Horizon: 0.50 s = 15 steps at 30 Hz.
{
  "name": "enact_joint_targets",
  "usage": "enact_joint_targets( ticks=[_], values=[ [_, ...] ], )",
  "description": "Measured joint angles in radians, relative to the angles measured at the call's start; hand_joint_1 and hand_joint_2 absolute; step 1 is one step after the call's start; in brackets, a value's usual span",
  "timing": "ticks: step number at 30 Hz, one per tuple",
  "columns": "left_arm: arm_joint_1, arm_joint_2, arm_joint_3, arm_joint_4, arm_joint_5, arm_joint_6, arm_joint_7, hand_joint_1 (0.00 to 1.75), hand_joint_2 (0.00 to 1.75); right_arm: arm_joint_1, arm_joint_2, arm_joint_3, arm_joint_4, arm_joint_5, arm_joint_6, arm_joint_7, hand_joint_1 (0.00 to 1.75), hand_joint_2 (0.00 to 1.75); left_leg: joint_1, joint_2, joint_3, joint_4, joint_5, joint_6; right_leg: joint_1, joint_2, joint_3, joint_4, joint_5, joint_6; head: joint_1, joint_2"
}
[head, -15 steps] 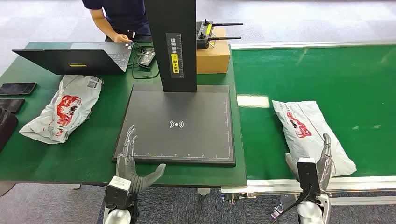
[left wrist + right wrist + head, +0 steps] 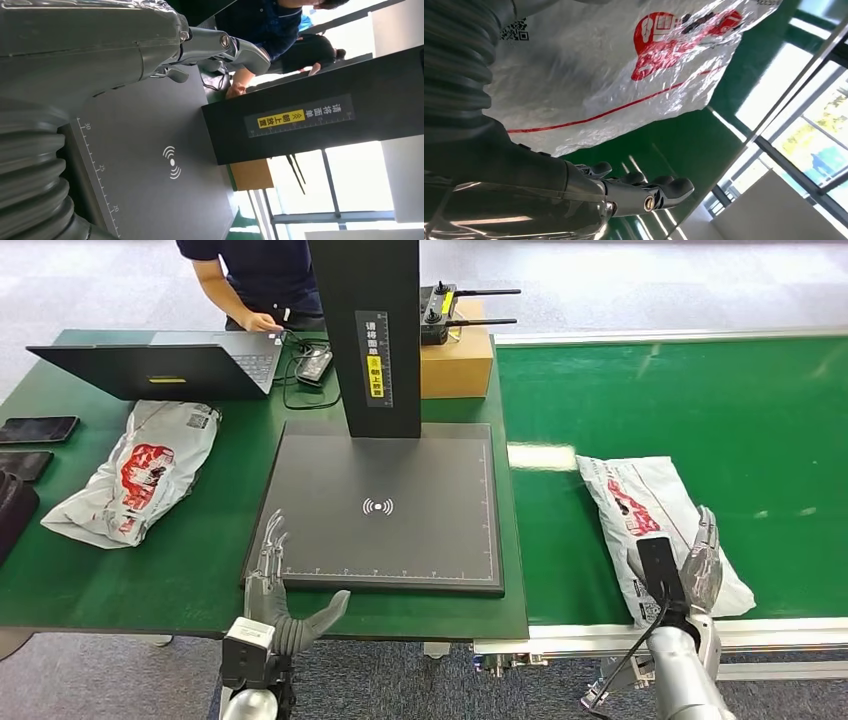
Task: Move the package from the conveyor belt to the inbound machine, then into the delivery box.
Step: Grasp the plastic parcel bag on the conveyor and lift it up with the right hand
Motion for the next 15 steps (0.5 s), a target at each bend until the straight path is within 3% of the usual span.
enact_joint_targets(
  ticks=[10,15],
  values=[
    [0.000,0.000,-0.007,0.000,0.001,-0.002,0.000,0.00,1.75,-0.103,-0.050,0.000,0.223,0.095,0.027,0.152,0.00,1.75,0.000,0.000,0.000,0.000,0.000,0.000,0.000,0.000,0.000,0.000,0.000,0.000,0.000,0.000],
    [0.001,0.000,-0.008,0.000,-0.002,-0.016,0.000,0.00,1.75,-0.142,-0.066,0.017,0.298,0.188,0.138,0.320,0.00,1.75,0.000,0.000,0.000,0.000,0.000,0.000,0.000,0.000,0.001,0.000,0.000,0.000,0.000,0.000]
  ],
)
